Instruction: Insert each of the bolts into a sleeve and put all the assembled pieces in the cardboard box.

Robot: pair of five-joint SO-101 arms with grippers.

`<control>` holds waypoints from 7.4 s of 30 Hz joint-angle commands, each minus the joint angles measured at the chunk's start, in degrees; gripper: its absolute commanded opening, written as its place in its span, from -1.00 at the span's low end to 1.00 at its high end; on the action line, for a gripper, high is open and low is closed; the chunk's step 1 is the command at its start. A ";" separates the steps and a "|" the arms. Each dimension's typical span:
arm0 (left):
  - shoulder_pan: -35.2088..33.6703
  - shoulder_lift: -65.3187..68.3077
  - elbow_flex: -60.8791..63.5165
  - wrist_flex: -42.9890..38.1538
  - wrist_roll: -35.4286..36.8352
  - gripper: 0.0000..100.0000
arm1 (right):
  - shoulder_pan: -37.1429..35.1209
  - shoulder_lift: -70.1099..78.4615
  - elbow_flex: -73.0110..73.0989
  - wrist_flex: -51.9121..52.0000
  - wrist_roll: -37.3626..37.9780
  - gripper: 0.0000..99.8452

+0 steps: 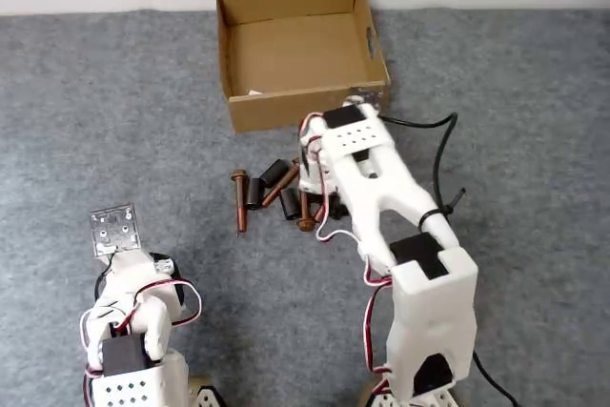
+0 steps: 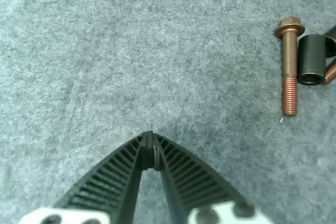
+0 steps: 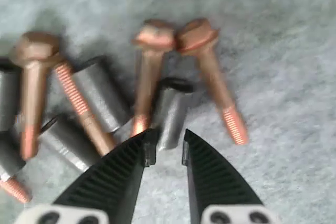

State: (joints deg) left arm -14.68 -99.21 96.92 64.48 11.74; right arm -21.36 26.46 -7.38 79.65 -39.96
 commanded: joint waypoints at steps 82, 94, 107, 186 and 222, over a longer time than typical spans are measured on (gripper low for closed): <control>1.58 -0.53 -3.91 -1.58 -0.53 -0.98 | 14.11 -66.51 25.14 22.55 4.40 -0.98; 5.54 0.00 -18.51 5.63 -4.22 -0.75 | 14.46 -83.82 39.03 22.37 7.91 -0.98; 12.92 14.59 -33.98 5.89 -4.04 -0.99 | 20.62 -88.40 43.34 22.29 8.00 -0.98; 19.60 154.02 -134.11 36.04 3.87 -0.99 | 23.69 -88.57 42.99 21.76 7.91 -0.98; 19.52 40.18 -72.92 6.24 7.03 -0.99 | 13.32 -113.36 56.26 4.79 29.45 -0.98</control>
State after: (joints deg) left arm 4.75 -50.42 20.53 76.44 16.04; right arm -3.25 -86.51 48.62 87.47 -11.30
